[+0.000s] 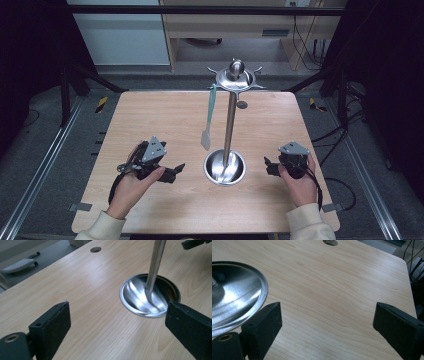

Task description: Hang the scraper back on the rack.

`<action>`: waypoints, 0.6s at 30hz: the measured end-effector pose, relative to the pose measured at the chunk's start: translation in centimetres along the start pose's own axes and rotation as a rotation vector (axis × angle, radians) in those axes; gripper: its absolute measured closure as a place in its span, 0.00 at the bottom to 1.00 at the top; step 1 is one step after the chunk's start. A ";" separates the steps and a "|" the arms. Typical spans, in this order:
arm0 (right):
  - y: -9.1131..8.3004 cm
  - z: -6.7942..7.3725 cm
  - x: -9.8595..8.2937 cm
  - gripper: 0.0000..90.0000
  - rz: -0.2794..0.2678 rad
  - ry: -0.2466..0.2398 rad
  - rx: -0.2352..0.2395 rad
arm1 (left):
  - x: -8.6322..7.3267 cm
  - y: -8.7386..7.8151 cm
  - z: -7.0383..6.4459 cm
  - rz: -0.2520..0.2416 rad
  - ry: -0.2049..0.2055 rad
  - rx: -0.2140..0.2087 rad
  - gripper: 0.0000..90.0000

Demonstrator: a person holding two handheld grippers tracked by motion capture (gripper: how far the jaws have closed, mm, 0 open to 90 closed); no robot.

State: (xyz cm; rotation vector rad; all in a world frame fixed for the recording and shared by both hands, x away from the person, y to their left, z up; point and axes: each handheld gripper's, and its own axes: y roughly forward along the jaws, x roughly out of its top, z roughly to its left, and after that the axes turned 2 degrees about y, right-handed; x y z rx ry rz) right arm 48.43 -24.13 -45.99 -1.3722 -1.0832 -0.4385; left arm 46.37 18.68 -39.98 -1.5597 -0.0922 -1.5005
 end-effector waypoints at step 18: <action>0.0 0.0 0.0 0.10 0.001 -0.007 0.000 | -5.2 0.2 4.8 0.059 -0.099 0.133 0.08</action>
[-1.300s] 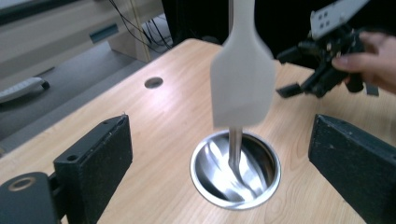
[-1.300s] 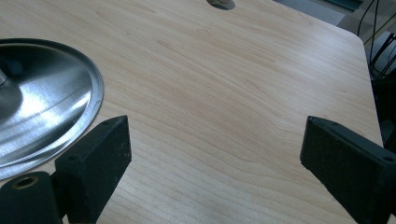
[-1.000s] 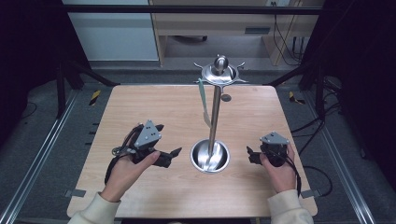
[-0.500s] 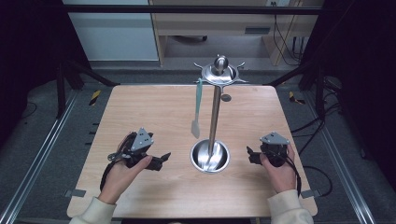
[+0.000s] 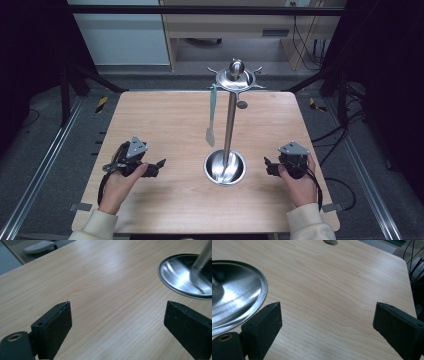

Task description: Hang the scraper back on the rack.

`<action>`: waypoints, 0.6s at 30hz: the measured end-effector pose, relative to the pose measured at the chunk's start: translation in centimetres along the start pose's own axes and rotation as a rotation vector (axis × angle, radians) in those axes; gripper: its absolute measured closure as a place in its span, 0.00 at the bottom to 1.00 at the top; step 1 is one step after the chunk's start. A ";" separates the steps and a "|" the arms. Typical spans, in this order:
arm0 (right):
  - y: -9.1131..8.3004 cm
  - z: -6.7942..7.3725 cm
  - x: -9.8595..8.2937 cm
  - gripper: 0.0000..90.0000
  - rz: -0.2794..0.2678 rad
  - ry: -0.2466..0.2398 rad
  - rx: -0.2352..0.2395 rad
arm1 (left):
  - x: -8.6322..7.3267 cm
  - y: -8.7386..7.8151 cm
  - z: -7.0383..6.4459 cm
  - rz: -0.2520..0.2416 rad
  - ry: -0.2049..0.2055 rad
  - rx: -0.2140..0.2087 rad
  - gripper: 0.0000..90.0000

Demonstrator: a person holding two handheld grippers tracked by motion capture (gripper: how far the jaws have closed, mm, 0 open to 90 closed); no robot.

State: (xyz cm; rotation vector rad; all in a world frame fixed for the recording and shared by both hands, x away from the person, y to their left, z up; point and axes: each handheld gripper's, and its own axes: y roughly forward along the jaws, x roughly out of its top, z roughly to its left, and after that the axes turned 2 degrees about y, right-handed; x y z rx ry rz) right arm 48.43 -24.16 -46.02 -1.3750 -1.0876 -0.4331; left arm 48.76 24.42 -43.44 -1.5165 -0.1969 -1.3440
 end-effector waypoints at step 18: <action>0.0 -0.3 -0.1 0.10 -0.001 -0.001 -0.001 | -4.2 -0.4 4.2 0.004 -0.111 0.107 0.09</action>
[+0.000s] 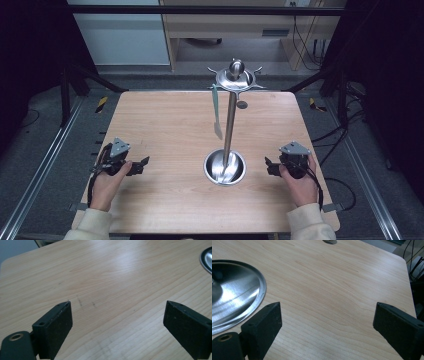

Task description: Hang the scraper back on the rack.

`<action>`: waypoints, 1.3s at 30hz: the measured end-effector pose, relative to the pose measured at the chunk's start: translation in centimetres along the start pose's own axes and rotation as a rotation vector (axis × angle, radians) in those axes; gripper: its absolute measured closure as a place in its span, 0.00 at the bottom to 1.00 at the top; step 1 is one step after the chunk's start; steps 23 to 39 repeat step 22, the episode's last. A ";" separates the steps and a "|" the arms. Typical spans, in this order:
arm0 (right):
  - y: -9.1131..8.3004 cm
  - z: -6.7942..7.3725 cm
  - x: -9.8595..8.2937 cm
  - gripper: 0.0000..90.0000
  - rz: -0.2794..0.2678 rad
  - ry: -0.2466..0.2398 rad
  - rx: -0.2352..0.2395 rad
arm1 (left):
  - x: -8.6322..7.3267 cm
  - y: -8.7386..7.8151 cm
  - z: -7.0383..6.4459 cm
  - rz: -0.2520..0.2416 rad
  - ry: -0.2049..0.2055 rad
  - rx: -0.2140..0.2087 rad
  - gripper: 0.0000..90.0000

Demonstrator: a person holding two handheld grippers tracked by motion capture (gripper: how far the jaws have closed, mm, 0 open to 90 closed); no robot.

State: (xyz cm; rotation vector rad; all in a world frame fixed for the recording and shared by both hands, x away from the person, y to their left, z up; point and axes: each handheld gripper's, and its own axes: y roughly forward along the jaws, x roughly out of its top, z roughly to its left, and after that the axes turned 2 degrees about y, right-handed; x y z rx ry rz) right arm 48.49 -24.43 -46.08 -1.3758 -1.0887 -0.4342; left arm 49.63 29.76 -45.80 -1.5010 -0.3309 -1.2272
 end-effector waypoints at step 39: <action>0.4 0.4 -0.1 0.10 0.034 -0.010 0.013 | -2.6 -0.5 0.8 0.060 -0.115 -0.126 0.09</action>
